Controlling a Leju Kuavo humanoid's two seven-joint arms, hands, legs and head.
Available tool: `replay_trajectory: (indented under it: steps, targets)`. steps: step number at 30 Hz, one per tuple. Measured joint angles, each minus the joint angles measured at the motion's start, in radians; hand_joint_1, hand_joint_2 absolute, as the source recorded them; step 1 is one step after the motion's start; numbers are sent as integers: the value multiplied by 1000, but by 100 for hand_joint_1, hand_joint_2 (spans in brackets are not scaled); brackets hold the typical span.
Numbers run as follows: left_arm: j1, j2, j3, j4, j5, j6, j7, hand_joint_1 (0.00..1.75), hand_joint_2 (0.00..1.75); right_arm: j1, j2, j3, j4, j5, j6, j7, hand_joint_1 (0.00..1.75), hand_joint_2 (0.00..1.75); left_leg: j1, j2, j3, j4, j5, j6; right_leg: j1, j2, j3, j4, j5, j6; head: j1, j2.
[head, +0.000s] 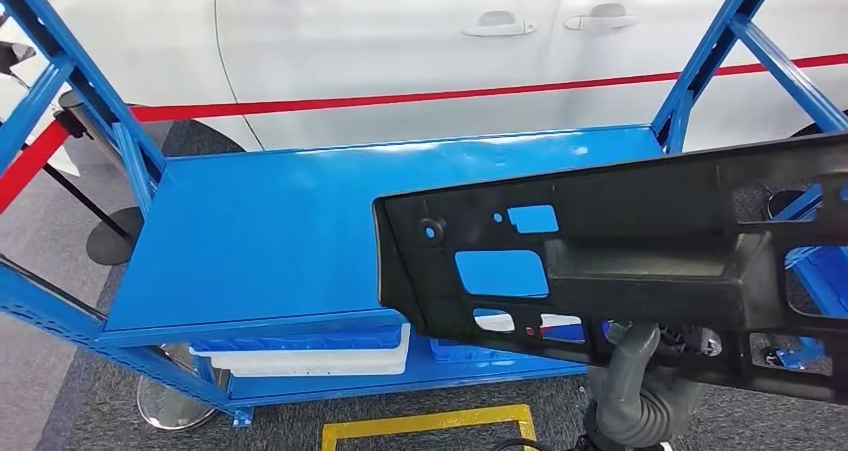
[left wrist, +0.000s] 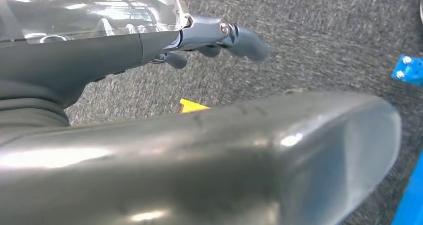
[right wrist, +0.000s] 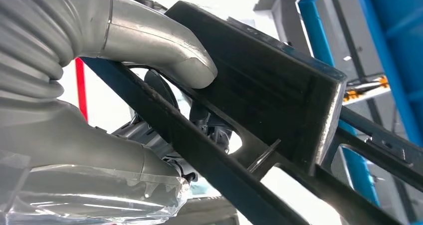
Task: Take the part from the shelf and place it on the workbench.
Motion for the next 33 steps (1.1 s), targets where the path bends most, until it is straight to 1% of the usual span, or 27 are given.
replay_trajectory:
  steps: [2, 3, 4, 6, 7, 8, 9, 11, 12, 13, 14, 16, 17, 18, 19, 21, 22, 23, 24, 25, 26, 27, 28, 29, 31, 32, 33]
  targets:
    - [0, -5, 0, 0, 5, 1, 2, 0, 0, 31, 1, -19, -7, 0, 20, 0, 175, 175, 5, 3, -3, -9, 15, 10, -3, 2, -5, 9, -10, 13, 0, 0]
    - [0, -7, 0, 1, 7, 1, 2, 0, 0, 46, 2, -30, -10, -1, 28, -1, 175, 175, 8, 6, -7, -14, 24, 16, -4, 4, -14, 32, -36, 19, 2, 0]
    - [-1, -9, 0, 1, 9, 1, 2, 0, 0, 60, 4, -41, -12, -1, 36, -1, 175, 175, 11, 8, -13, -16, 33, 20, -6, 6, -31, 76, -76, 24, 3, 0]
    - [-1, -11, -1, 2, 14, 2, 3, 0, 0, 89, 10, -66, -14, -8, 49, -1, 175, 175, 11, 9, -34, -16, 47, 24, -13, 8, -74, 200, -161, 35, 6, 0]
    - [-1, -12, -2, 2, 15, 2, 4, 0, 0, 102, 13, -77, -14, -13, 55, -1, 175, 175, 12, 9, -45, -15, 54, 22, -17, 8, -85, 248, -183, 39, 6, 0]
    - [-1, -13, -4, 2, 16, 2, 4, 0, 0, 114, 16, -87, -14, -18, 60, -1, 175, 175, 12, 10, -55, -13, 61, 19, -21, 7, -80, 264, -184, 43, 6, 0]
    - [-1, -14, -6, 2, 16, 2, 5, 0, 0, 125, 20, -97, -14, -22, 66, -1, 175, 175, 14, 10, -65, -11, 67, 16, -25, 7, -53, 238, -166, 47, 6, 0]
    - [-1, -17, -14, 2, 18, 1, 6, 0, 0, 144, 29, -115, -16, -27, 78, -1, 175, 175, 18, 9, -83, -1, 76, 6, -33, 7, 44, 100, -121, 53, 6, 0]
    - [-2, -18, -18, 2, 18, 1, 6, 0, 0, 153, 33, -123, -17, -28, 83, -1, 175, 175, 19, 9, -89, 3, 80, 0, -32, 10, 83, 40, -104, 50, 5, 0]
    - [-2, -18, -21, 3, 19, 1, 7, 0, 0, 161, 37, -130, -20, -29, 88, -1, 175, 175, 18, 8, -92, 7, 84, -7, -31, 12, 106, 1, -98, 46, 5, 0]
    - [-3, -18, -24, 3, 19, 0, 8, 0, 0, 168, 42, -137, -23, -29, 93, -1, 175, 175, 17, 8, -95, 8, 89, -14, -28, 15, 110, -13, -99, 38, 4, 0]
    - [-4, -18, -28, 4, 19, -1, 9, 0, 0, 180, 53, -149, -27, -29, 101, -1, 175, 175, 18, 6, -99, 8, 99, -29, -25, 16, 99, -11, -87, 20, 4, 0]
    - [-3, -18, -30, 5, 19, -2, 10, 0, 0, 184, 59, -154, -29, -29, 104, -1, 175, 175, 19, 5, -106, 14, 92, -35, -25, 15, 91, -12, -80, 9, 4, 0]
    - [-3, -18, -33, 5, 19, -2, 10, 0, 0, 188, 64, -159, -31, -29, 107, -1, 175, 175, 21, 5, -117, 35, 66, -39, -25, 13, 81, -13, -71, -1, 4, 0]
    - [-3, -18, -37, 6, 19, -2, 11, 0, 0, 192, 70, -163, -33, -29, 108, -1, 175, 175, 23, 5, -133, 75, 24, -41, -25, 11, 69, -14, -60, -10, 4, 0]
    - [-4, -19, -44, 6, 19, -3, 12, 0, 0, 200, 79, -169, -35, -28, 110, -1, 175, 175, 23, 5, -170, 200, -75, -44, -20, 9, 42, -12, -40, -19, 4, 0]
    - [-5, -19, -46, 6, 19, -4, 12, 0, 0, 203, 83, -173, -36, -27, 110, -1, 175, 175, 23, 5, -180, 256, -102, -44, -16, 9, 28, -11, -30, -20, 4, 0]
    - [-6, -19, -48, 6, 19, -5, 13, 0, 0, 206, 86, -177, -36, -27, 112, -1, 175, 175, 22, 5, -176, 288, -106, -43, -13, 9, 14, -9, -20, -21, 3, 0]
    - [-6, -19, -50, 6, 20, -5, 13, 0, 0, 210, 90, -181, -36, -26, 113, -1, 175, 175, 22, 5, -153, 285, -89, -39, -9, 9, 0, -6, -11, -21, 3, 0]
    - [-7, -19, -51, 6, 21, -5, 14, 0, 0, 213, 93, -185, -37, -26, 115, -1, 175, 175, 19, 5, -113, 247, -63, -33, -5, 9, -12, -4, -2, -21, 3, 0]
    - [-8, -19, -52, 6, 23, -5, 15, 0, 0, 216, 96, -188, -39, -26, 117, -1, 175, 175, 15, 5, -57, 180, -42, -24, -3, 9, -23, -2, 7, -20, 3, 0]
    - [-10, -17, -53, 6, 23, -5, 15, 0, 0, 218, 99, -190, -41, -26, 118, -1, 175, 175, 11, 5, 0, 101, -36, -14, 0, 9, -31, -1, 15, -18, 4, 0]
    - [-12, -16, -55, 7, 24, -5, 16, 0, 0, 221, 103, -193, -44, -25, 120, -1, 175, 175, 7, 6, 41, 39, -37, -8, 2, 7, -36, -1, 23, -13, 4, 0]
    - [-14, -15, -58, 7, 24, -6, 16, 0, 0, 222, 105, -196, -47, -25, 121, -1, 175, 175, 2, 7, 65, -5, -44, -4, 0, 6, -39, -1, 31, -8, 4, 0]
    - [-14, -14, -64, 7, 24, -6, 16, 0, 0, 225, 111, -203, -51, -25, 123, -1, 175, 175, -1, 8, 65, -27, -36, -1, -3, 3, -40, -6, 46, 6, 3, 0]
    - [-14, -15, -67, 7, 25, -7, 16, 0, 0, 227, 113, -206, -53, -25, 124, -1, 175, 175, -1, 10, 61, -34, -26, 3, -6, 5, -42, -4, 45, 12, 1, 0]
    - [-14, -15, -69, 7, 25, -8, 16, 0, 0, 229, 115, -209, -54, -25, 124, -1, 175, 175, 2, 13, 54, -38, -13, 9, -7, 6, -48, 8, 27, 17, 2, 0]
